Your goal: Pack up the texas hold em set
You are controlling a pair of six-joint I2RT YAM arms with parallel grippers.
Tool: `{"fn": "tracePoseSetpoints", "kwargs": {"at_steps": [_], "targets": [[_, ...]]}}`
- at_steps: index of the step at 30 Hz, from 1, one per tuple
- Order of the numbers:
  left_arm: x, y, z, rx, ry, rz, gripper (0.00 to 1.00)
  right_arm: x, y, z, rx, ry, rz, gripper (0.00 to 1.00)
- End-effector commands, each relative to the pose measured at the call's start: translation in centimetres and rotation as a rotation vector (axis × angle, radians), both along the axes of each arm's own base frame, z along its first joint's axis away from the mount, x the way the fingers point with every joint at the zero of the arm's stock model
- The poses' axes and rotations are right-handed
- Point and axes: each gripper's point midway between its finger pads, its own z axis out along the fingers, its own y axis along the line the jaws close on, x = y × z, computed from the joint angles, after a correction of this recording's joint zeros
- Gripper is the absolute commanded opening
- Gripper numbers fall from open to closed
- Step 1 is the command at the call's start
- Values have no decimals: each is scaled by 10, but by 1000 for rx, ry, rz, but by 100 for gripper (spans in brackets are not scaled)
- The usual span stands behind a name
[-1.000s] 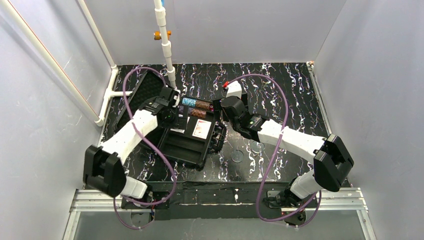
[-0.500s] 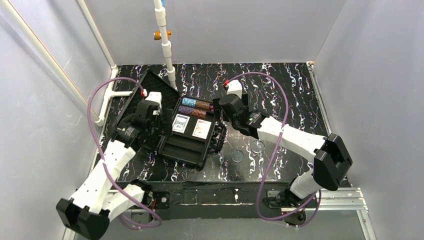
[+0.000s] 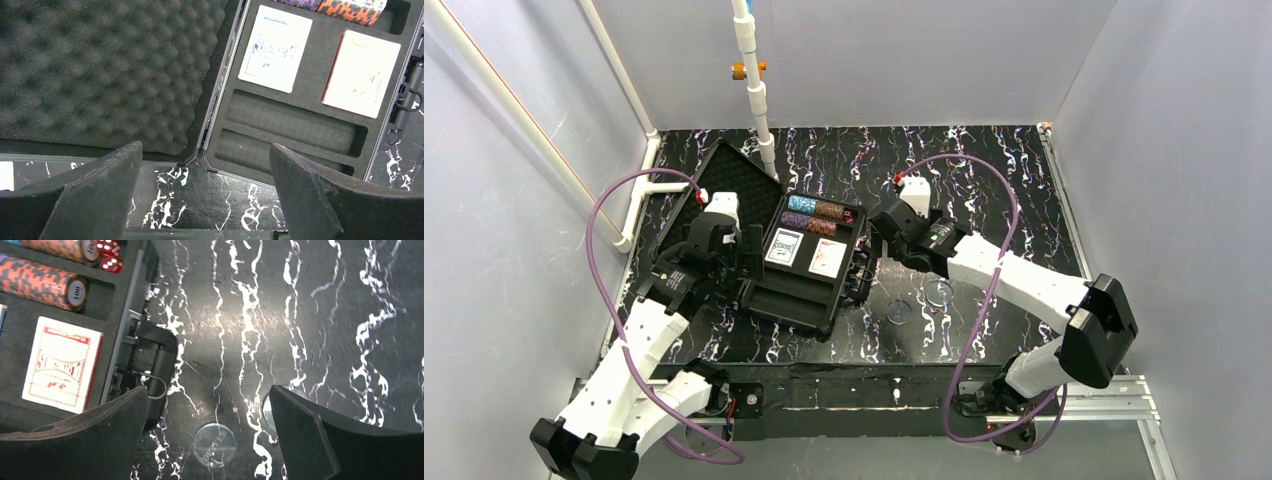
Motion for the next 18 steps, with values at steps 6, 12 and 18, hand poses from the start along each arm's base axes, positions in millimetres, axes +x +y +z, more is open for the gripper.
{"fn": "tracePoseSetpoints", "kwargs": {"at_steps": [6, 12, 18], "targets": [[-6, 4, 7, -10, -46, 8, 98, -36, -39, -15, 21, 123, -257, 98], [-7, 5, 8, -13, -52, 8, 98, -47, -39, -39, 38, 188, -278, 98], [-7, 7, 9, -6, -60, 14, 98, -64, -30, -73, 31, 321, -247, 98]]}}
